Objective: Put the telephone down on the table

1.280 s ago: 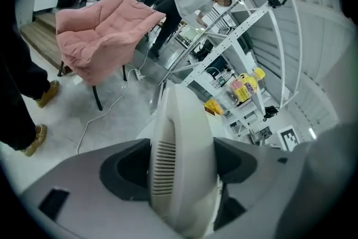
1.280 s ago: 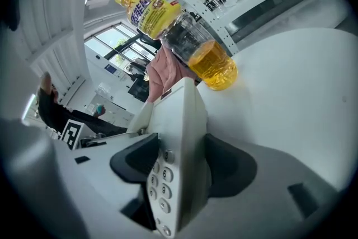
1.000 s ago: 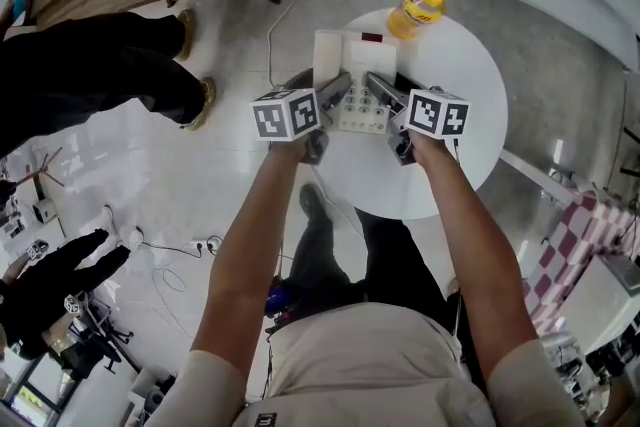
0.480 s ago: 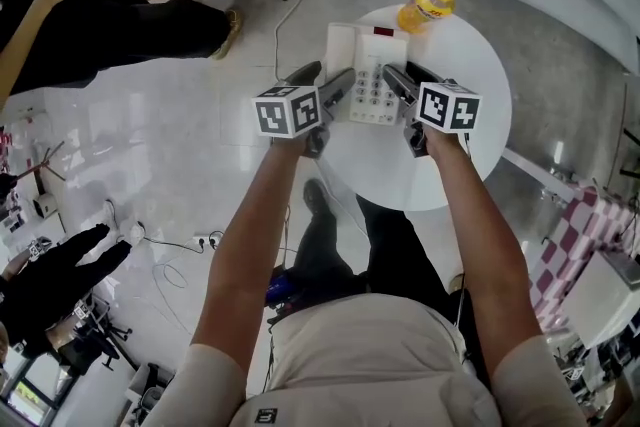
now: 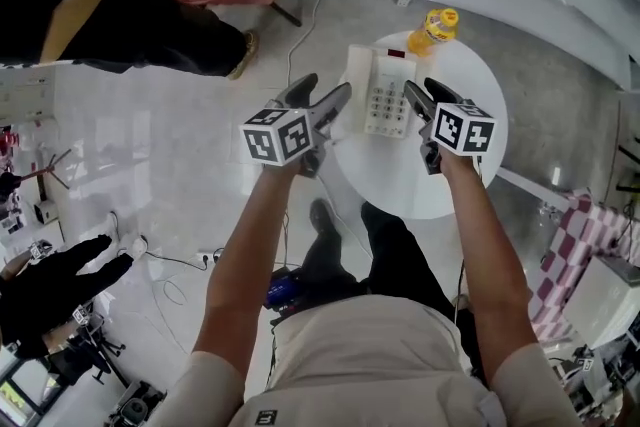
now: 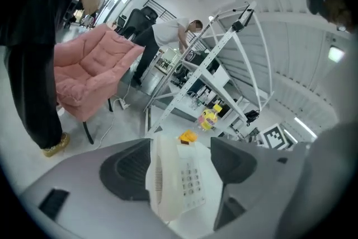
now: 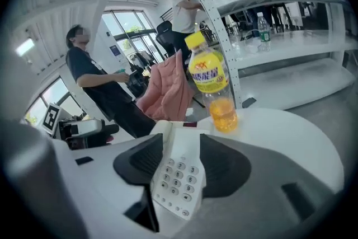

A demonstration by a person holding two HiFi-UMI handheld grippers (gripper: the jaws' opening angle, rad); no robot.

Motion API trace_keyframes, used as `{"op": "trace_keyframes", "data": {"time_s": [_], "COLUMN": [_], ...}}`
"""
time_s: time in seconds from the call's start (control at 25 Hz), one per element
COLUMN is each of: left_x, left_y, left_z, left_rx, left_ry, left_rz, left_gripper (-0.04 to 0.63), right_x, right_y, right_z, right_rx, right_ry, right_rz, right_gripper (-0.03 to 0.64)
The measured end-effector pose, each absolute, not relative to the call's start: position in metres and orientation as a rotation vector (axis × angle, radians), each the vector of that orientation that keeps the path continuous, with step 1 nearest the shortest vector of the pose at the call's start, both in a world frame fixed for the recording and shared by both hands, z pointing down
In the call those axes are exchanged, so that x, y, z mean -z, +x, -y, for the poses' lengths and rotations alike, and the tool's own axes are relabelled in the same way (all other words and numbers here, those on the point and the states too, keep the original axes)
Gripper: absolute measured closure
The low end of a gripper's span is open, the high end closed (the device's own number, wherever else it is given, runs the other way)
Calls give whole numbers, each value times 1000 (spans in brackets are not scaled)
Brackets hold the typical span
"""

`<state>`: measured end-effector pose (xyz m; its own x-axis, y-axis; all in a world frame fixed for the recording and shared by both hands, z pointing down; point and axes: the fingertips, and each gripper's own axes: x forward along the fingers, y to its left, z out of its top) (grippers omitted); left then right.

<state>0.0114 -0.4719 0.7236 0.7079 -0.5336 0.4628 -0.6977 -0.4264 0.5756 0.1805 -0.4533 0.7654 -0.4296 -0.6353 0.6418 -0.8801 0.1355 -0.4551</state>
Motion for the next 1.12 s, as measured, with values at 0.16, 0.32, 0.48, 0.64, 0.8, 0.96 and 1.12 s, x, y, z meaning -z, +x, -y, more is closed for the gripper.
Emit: {"op": "trace_keyframes", "data": {"time_s": [0.16, 0.32, 0.48, 0.64, 0.8, 0.96, 1.12], "left_x": [-656, -588, -519, -460, -406, -360, -324], "left_y": [0, -13, -27, -47, -65, -88, -107], "left_z": [473, 458, 449, 421, 395, 366, 336], "left_rx": [-173, -89, 10, 62, 81, 80, 112], "left_ry": [2230, 2328, 2449, 2536, 2617, 2683, 2744], "left_rz": [923, 903, 897, 918, 933, 954, 949], "left_gripper": [265, 311, 373, 434, 481, 524, 537], "right_x": [-705, -642, -572, -507, -447, -394, -351], "right_y": [171, 154, 143, 123, 105, 84, 70], "right_z": [456, 446, 444, 422, 401, 371, 341], "right_rx": [-1088, -996, -853, -737, -597, -460, -361], "right_ry": [1511, 1529, 1563, 1552, 1544, 1527, 1539], "right_rz": [2219, 2307, 2409, 2498, 2576, 2598, 2617], "right_gripper": [484, 570, 621, 623, 623, 624, 626]}}
